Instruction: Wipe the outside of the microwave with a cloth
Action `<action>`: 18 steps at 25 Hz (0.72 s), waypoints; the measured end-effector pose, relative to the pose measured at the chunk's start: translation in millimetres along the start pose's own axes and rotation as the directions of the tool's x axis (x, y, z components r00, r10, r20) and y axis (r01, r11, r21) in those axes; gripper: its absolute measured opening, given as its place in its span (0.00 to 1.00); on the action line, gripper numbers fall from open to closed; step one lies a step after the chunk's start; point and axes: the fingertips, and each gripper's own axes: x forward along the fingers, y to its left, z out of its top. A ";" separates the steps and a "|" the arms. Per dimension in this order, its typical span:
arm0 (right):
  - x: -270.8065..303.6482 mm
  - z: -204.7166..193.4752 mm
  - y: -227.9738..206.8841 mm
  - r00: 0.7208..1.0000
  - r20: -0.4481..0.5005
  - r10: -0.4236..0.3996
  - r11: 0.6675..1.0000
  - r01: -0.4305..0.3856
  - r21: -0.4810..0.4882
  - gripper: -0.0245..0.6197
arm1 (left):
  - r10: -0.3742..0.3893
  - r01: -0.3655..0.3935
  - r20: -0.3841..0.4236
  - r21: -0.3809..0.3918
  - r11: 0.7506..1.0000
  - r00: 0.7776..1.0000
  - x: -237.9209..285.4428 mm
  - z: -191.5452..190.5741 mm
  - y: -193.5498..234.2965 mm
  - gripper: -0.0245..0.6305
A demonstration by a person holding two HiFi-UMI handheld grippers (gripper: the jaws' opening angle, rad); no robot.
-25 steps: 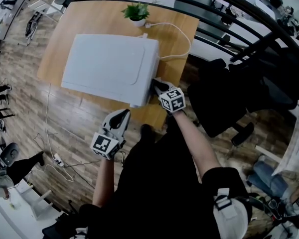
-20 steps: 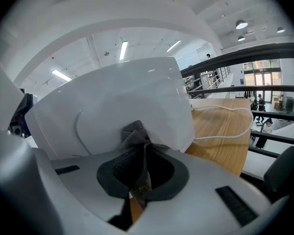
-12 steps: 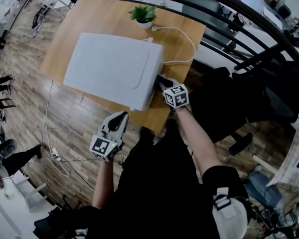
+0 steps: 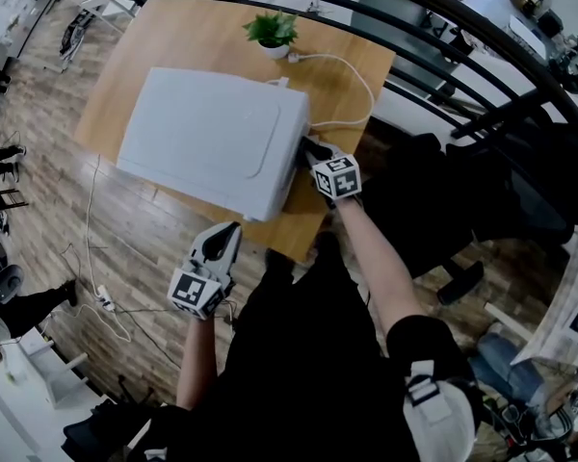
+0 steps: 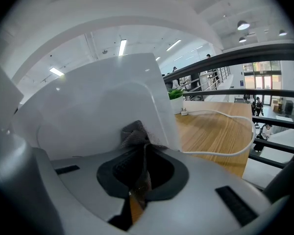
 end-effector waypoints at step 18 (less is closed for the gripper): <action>24.3 34.2 -55.0 0.997 -0.006 -0.080 0.995 0.079 -0.059 0.06 | 0.058 -0.058 -0.001 -0.020 0.998 0.998 -8.0 -7.6 1.9 0.05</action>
